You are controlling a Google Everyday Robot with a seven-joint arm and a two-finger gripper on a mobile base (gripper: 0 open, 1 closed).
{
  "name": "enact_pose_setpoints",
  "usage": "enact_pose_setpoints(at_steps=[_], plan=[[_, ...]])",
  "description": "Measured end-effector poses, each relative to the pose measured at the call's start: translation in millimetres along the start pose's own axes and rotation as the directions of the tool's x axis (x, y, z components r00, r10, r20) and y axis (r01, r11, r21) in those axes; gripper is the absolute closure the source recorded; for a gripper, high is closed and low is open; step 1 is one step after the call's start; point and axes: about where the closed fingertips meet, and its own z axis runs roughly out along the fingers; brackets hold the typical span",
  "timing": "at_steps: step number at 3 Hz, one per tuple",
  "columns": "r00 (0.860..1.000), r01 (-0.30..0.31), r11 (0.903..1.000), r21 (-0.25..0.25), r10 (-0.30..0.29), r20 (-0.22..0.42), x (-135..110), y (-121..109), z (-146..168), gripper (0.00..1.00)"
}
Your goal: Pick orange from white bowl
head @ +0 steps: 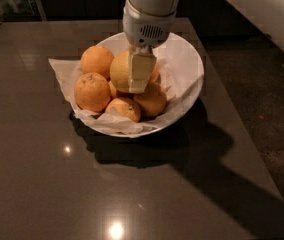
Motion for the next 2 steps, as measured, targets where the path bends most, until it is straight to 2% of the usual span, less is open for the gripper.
enact_pose_setpoints(at_steps=[2], plan=[[0.998,0.005,0.9992,0.041,-0.008,0.065,0.2,1.1,-14.1,1.00]])
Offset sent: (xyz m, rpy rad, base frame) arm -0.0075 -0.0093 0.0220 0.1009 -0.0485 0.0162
